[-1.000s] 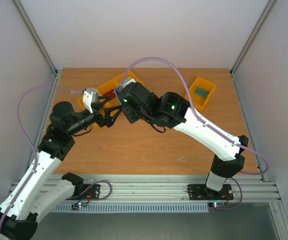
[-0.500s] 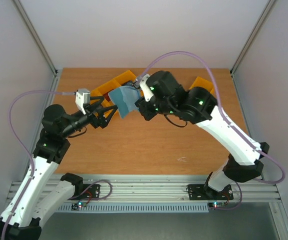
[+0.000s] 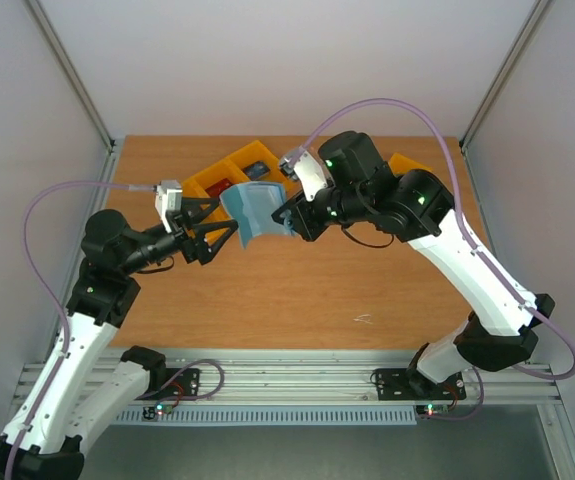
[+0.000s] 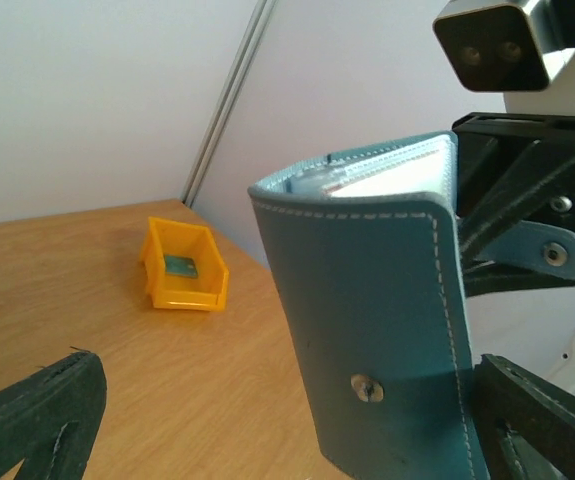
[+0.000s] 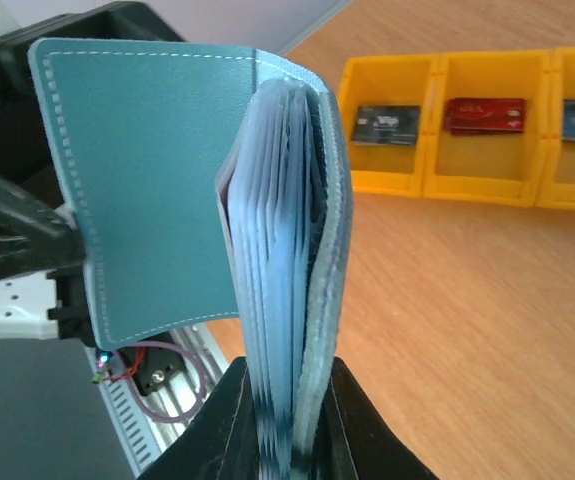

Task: Take the credit cards out of the card holder

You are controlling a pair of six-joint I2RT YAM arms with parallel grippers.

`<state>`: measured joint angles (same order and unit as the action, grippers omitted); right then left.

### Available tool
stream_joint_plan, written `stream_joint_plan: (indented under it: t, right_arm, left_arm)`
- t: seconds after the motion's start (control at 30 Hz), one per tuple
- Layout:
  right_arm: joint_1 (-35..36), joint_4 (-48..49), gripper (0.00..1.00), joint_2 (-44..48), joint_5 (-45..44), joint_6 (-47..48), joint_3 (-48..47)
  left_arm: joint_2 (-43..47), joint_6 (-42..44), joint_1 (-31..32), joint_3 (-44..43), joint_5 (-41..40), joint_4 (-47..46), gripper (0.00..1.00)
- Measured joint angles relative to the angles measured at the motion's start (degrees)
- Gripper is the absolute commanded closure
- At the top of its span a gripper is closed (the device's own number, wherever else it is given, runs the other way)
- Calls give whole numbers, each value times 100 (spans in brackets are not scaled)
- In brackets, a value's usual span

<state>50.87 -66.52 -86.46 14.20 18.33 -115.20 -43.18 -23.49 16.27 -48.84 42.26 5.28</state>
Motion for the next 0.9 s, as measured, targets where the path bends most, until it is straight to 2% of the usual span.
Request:
stream_joint_plan:
  t: [0.1, 0.33, 0.47, 0.7, 0.8, 0.9]
  right_arm:
    - [-114, -59, 99, 0, -105, -74, -11]
    - [15, -1257, 99, -844, -2739, -732, -1397]
    - [468, -1550, 99, -1316, -3499, -800, -1648]
    - [785, -1440, 99, -1517, -3077, -608, -1670]
    - [776, -1106, 99, -1370, -2575, -422, -1502]
    - [691, -664, 99, -966, -1676, -210, -984]
  left_arm:
    - [-31, -39, -57, 0, 122, 2, 1]
    - [-243, -197, -87, 24, 284, 31, 1]
    - [-275, -289, -87, 24, 50, 153, 1]
    - [-369, -442, -87, 122, -304, 299, 1]
    - [-380, -490, -87, 208, -431, 413, 1]
    - [-376, -527, -87, 330, -433, 435, 1]
